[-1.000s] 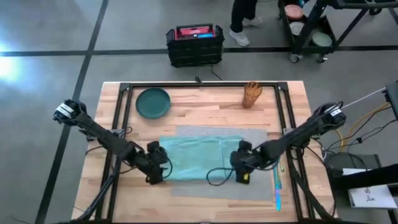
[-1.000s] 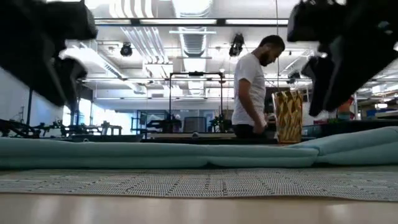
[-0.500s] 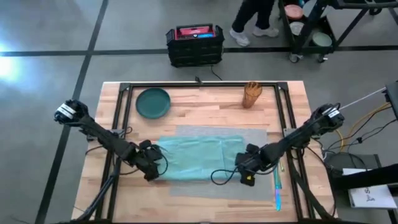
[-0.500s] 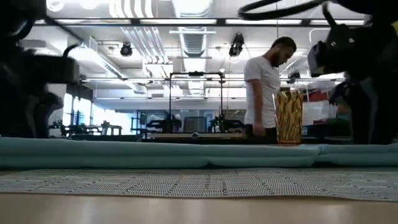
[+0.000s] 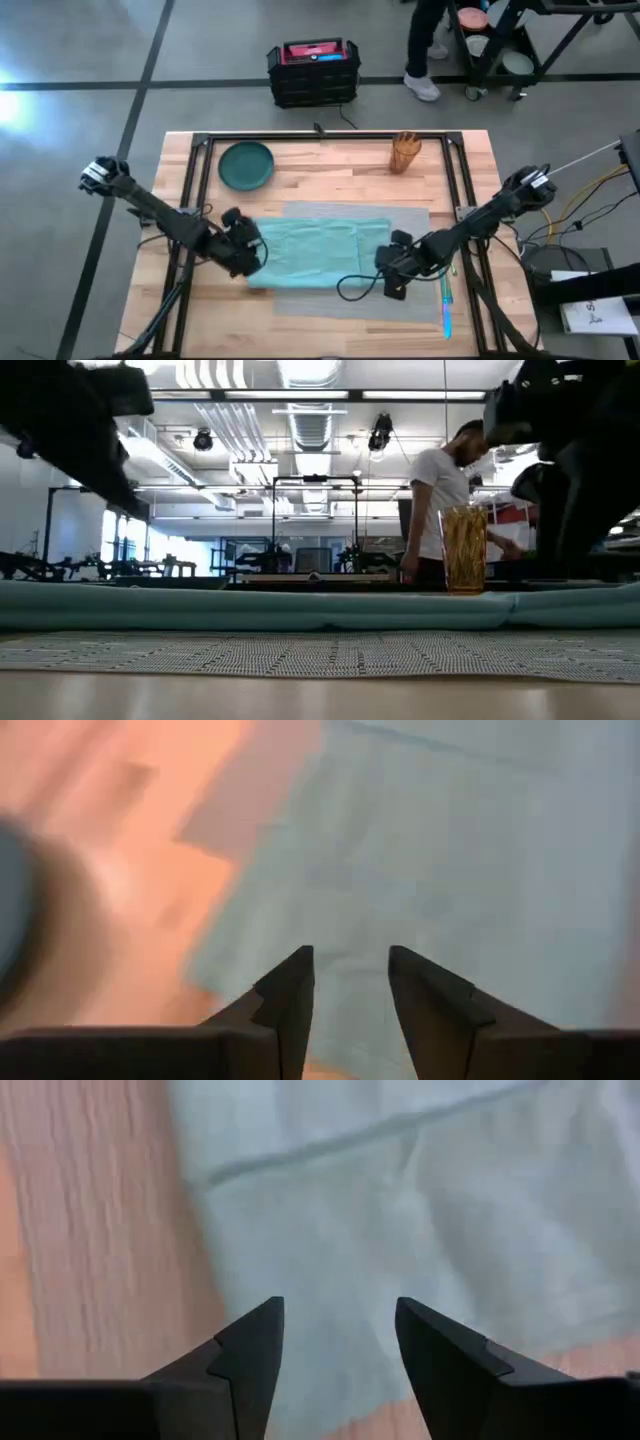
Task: Set table place
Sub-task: Fold the light blue table napkin
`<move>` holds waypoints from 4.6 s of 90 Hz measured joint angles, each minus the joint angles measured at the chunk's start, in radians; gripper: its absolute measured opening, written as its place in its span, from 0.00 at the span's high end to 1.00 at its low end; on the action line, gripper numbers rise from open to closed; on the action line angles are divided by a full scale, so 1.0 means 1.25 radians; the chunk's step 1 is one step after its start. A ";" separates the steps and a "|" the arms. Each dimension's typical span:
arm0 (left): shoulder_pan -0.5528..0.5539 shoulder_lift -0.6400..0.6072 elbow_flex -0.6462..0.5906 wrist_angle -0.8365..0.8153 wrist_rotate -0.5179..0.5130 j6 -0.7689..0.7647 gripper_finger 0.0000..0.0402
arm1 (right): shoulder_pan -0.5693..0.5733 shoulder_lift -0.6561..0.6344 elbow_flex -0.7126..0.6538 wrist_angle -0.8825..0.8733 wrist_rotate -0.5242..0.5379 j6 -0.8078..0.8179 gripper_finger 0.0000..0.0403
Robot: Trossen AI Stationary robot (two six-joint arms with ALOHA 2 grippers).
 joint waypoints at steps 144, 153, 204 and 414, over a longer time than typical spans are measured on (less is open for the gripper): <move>0.324 -0.025 -0.180 0.179 0.292 0.168 0.99 | -0.002 0.002 -0.005 0.009 0.050 0.011 0.65; 0.324 -0.027 -0.173 0.159 0.240 0.158 1.00 | -0.002 0.002 -0.005 0.010 0.050 0.011 0.67; 0.324 -0.007 -0.173 0.166 0.075 0.158 0.99 | -0.002 0.002 -0.018 0.013 0.050 0.034 0.78; 0.013 0.073 -0.221 0.259 0.242 -0.012 0.72 | -0.160 0.028 -0.071 -0.076 -0.021 -0.093 0.91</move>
